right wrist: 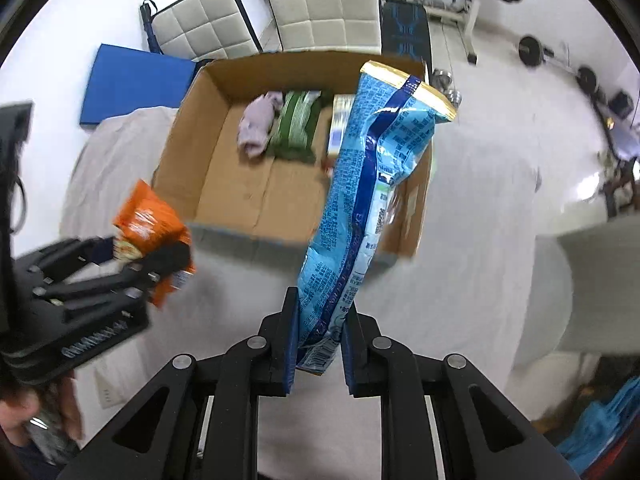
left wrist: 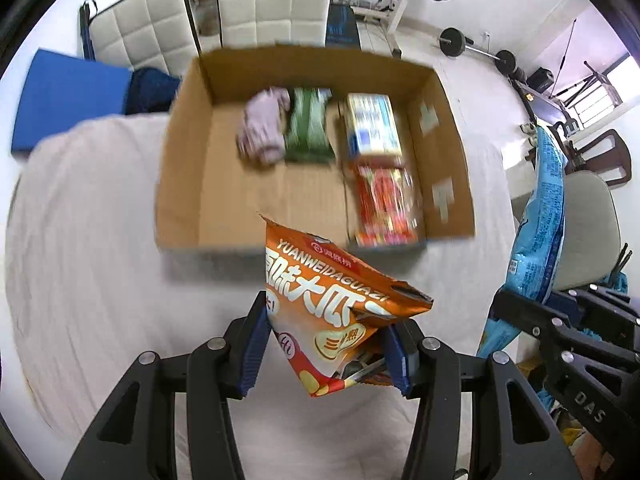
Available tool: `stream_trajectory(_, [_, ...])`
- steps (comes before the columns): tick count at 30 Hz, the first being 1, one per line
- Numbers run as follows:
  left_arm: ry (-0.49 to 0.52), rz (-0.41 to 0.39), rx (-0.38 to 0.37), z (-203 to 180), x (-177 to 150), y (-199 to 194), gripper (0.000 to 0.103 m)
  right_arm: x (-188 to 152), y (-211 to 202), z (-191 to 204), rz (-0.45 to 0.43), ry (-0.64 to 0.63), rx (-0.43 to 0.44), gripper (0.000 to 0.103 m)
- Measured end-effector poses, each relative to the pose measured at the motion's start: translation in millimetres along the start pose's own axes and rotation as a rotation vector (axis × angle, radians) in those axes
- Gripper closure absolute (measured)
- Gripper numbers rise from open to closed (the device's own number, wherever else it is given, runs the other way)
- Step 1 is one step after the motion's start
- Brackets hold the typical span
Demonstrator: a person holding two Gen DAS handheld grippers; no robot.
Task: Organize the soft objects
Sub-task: 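Place the orange bag and blue pack into the box and open both tools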
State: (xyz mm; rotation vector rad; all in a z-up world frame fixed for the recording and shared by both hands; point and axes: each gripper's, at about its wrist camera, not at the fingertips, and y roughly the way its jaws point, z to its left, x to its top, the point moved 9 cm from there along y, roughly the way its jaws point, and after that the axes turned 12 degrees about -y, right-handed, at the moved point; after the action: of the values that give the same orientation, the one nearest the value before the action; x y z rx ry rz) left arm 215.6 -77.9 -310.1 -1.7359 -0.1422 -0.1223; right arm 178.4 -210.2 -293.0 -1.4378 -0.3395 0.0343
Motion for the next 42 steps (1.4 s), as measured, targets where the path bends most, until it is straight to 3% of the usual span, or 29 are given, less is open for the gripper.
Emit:
stream_trajectory(6, [-0.02,0.06,-0.003,3.7,58.2,26.0,0.055,54.7,16.2,-25.4,0.059,-0.021,-0.057,0.084])
stream_trajectory(10, [-0.021,0.119,0.003,-0.6,76.4,53.2,0.055,79.0,45.9,-36.7,0.137,-0.056,-0.09,0.084])
stream_trajectory(18, [-0.012,0.238,0.022,-7.2,87.5,109.0,0.055,79.2,113.3,-58.4,0.285,-0.126,-0.167,0.084])
stream_trajectory(27, [-0.047,0.322,0.021,-1.8,86.0,153.4,0.052,70.2,155.2,-62.9,0.381,-0.195,-0.229,0.083])
stream_trajectory(30, [-0.045,0.32,0.021,-1.3,86.3,153.7,0.045,68.2,155.8,-64.2,0.389,-0.205,-0.254,0.078])
stream_trajectory(32, [-0.055,0.308,0.012,0.4,88.0,149.9,0.04,67.0,154.0,-64.8,0.388,-0.178,-0.229,0.064])
stream_trajectory(36, [-0.071,0.277,0.007,5.9,91.7,139.5,0.038,69.0,143.5,-67.6,0.362,-0.147,-0.203,0.061])
stream_trajectory(38, [-0.074,0.252,0.012,8.8,93.3,132.6,0.024,70.5,136.9,-68.1,0.346,-0.127,-0.19,0.06])
stream_trajectory(40, [-0.073,0.225,0.017,10.9,94.5,125.1,0.023,71.2,132.0,-67.5,0.33,-0.11,-0.18,0.059])
stream_trajectory(42, [-0.068,0.204,0.029,12.8,93.8,117.5,0.023,71.5,127.2,-64.5,0.308,-0.091,-0.168,0.05])
